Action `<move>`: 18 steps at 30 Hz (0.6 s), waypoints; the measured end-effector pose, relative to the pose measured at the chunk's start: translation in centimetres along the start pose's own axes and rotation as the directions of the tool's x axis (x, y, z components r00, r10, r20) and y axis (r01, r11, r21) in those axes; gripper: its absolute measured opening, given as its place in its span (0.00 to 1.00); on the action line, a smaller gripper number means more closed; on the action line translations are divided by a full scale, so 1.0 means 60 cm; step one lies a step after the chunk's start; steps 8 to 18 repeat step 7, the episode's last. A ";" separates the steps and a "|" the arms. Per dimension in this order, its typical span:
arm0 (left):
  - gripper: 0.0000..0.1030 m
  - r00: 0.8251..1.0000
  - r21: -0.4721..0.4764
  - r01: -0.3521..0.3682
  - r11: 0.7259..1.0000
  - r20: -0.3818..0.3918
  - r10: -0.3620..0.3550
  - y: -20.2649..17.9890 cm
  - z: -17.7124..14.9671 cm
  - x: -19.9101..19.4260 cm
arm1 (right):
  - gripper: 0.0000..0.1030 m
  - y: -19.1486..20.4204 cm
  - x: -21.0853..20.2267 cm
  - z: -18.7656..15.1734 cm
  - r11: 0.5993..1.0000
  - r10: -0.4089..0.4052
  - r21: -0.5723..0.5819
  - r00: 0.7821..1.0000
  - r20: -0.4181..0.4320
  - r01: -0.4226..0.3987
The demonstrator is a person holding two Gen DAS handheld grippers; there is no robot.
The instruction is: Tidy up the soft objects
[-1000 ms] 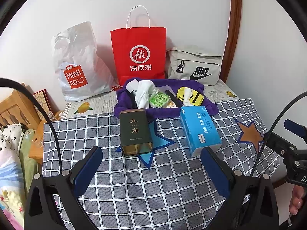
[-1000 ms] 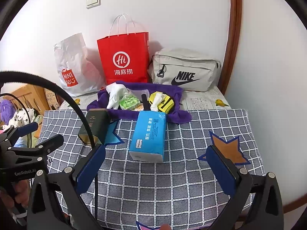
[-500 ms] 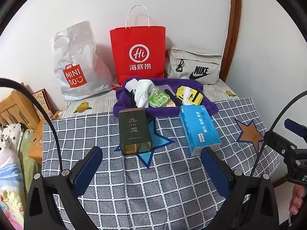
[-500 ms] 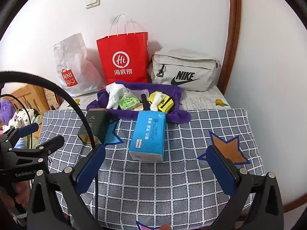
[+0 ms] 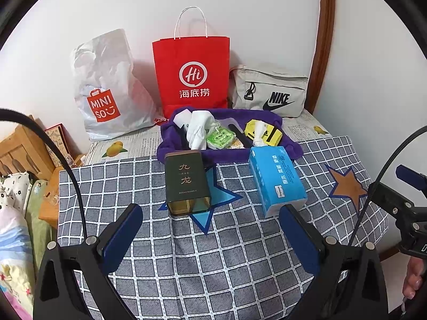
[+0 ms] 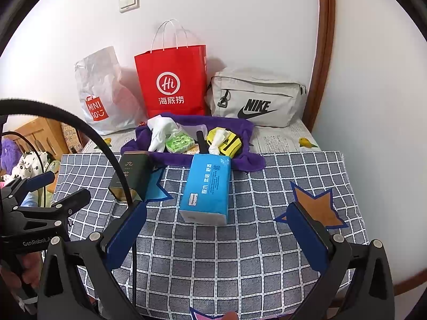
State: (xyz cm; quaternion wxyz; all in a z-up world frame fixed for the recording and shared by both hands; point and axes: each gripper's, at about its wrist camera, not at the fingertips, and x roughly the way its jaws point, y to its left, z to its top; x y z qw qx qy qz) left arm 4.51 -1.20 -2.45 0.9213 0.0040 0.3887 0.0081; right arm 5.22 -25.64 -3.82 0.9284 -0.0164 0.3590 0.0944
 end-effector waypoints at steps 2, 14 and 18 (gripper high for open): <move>1.00 1.000 -0.004 0.001 1.000 0.000 -0.001 -0.002 -0.001 0.001 | 1.00 0.000 -0.001 -0.001 1.000 0.000 0.001 1.000 0.000 0.000; 1.00 1.000 0.006 0.007 1.000 0.011 -0.007 -0.002 -0.001 -0.001 | 1.00 0.004 -0.001 -0.005 1.000 0.001 -0.005 1.000 -0.001 -0.001; 1.00 1.000 0.006 0.007 1.000 0.011 -0.007 -0.002 -0.001 -0.001 | 1.00 0.004 -0.001 -0.005 1.000 0.001 -0.005 1.000 -0.001 -0.001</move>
